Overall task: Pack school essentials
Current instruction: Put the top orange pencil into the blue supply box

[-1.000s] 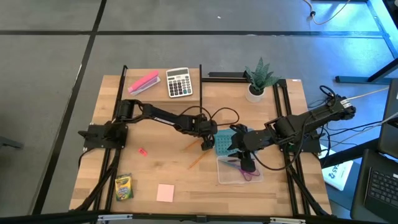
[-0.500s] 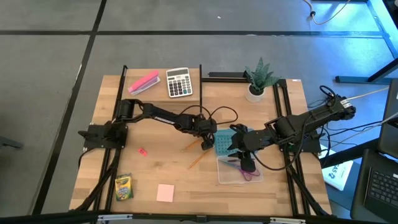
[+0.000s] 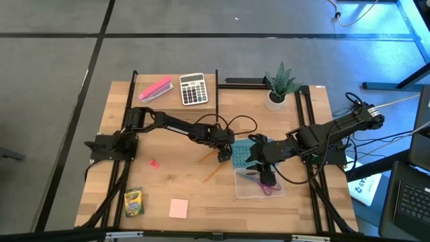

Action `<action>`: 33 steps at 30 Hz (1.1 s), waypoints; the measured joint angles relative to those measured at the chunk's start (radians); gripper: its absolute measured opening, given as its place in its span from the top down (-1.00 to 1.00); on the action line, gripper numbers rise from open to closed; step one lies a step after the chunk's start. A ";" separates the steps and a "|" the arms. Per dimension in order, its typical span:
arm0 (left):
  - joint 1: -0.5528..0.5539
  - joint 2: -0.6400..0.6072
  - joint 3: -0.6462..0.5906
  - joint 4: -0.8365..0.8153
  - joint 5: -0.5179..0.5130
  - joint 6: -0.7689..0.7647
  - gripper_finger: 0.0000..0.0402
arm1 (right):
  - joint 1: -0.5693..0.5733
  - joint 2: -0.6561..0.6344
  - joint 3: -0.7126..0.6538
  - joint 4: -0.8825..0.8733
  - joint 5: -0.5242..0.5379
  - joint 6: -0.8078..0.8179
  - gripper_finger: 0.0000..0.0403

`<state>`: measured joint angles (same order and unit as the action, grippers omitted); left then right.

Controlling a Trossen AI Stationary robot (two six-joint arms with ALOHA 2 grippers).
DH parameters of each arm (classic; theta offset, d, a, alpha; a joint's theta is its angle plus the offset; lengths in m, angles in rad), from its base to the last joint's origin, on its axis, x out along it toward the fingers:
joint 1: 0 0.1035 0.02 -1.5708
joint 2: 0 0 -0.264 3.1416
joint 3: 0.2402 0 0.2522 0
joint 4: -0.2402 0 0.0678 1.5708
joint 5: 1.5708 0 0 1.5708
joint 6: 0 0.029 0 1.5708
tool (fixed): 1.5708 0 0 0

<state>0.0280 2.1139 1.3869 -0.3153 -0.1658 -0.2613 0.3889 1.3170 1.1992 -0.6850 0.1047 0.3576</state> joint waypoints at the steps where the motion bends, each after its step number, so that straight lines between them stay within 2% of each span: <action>1: 0.000 0.000 0.000 0.000 0.000 0.000 -0.28 | 0.000 0.000 0.000 0.000 0.000 0.000 0.36; 22: 0.002 0.000 -0.002 -0.008 -0.004 -0.043 0.28 | 0.000 0.000 0.000 0.000 0.000 0.000 0.36; 33: 0.002 0.000 -0.002 -0.008 -0.001 -0.044 0.48 | 0.000 0.000 0.000 0.000 0.000 0.000 0.36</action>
<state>0.0296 2.1143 1.3853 -0.3229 -0.1669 -0.3054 0.3893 1.3170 1.1992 -0.6846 0.1043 0.3578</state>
